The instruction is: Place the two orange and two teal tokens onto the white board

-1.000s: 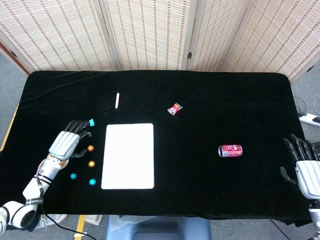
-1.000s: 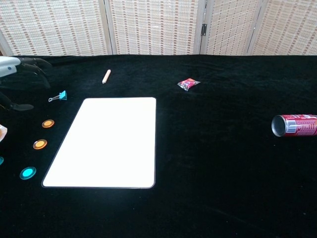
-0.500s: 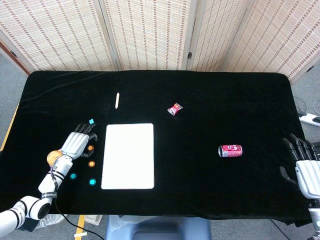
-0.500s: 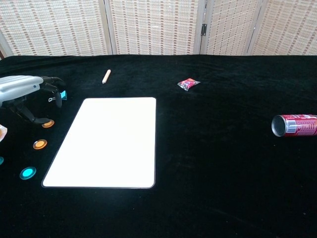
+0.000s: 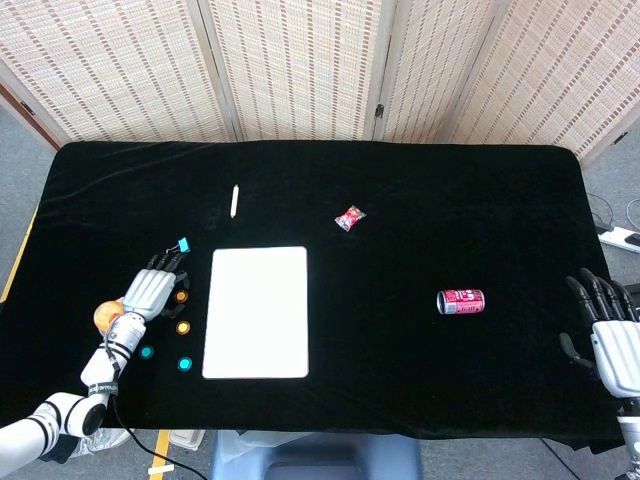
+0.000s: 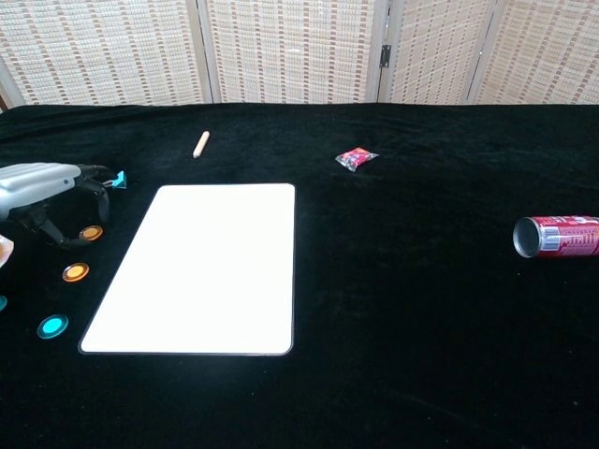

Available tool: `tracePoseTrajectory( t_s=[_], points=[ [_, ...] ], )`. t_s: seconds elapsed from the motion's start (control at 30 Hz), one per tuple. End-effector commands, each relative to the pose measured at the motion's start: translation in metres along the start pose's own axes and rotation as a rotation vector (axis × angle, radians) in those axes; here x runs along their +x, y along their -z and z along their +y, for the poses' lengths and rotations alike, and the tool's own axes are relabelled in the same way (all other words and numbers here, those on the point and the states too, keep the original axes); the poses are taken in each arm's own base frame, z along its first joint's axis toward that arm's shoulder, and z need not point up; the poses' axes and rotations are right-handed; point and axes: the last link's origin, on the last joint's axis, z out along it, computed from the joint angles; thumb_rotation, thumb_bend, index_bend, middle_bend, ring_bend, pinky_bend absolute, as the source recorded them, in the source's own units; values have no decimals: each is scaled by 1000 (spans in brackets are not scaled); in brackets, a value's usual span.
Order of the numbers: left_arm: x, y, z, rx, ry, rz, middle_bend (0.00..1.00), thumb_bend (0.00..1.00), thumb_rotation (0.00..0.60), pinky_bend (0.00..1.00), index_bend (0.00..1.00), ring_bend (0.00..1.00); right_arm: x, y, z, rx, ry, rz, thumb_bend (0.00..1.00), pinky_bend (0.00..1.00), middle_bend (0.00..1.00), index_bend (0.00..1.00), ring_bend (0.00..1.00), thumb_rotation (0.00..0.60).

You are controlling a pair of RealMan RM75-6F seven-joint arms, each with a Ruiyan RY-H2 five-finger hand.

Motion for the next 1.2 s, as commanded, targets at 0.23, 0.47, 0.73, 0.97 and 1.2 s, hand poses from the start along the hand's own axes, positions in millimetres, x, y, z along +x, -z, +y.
tracePoseTrajectory(
  t_s=[0.23, 0.47, 0.73, 0.97, 1.2],
  points=[
    [-2, -3, -3, 18, 1, -23, 96, 384, 600, 0, 464, 0, -1, 2, 2, -7, -4, 2, 438, 0, 0, 0, 0, 600],
    [-4, -4, -3, 26, 0, -31, 96, 402, 600, 0, 471, 0, -2, 2, 3, -12, -7, 1, 438, 0, 0, 0, 0, 600],
    [-5, -4, -3, 27, 11, -25, 96, 443, 600, 0, 510, 0, -1, 4, 4, -13, -10, 4, 437, 0, 0, 0, 0, 600],
    [10, -4, 4, -12, 9, 15, 96, 463, 600, 0, 516, 0, -1, 5, 5, -15, -11, 10, 438, 0, 0, 0, 0, 600],
    [30, -13, 34, -88, 56, 46, 96, 464, 600, 0, 515, 0, -2, 6, 6, -19, -17, 10, 438, 0, 0, 0, 0, 600]
  ],
)
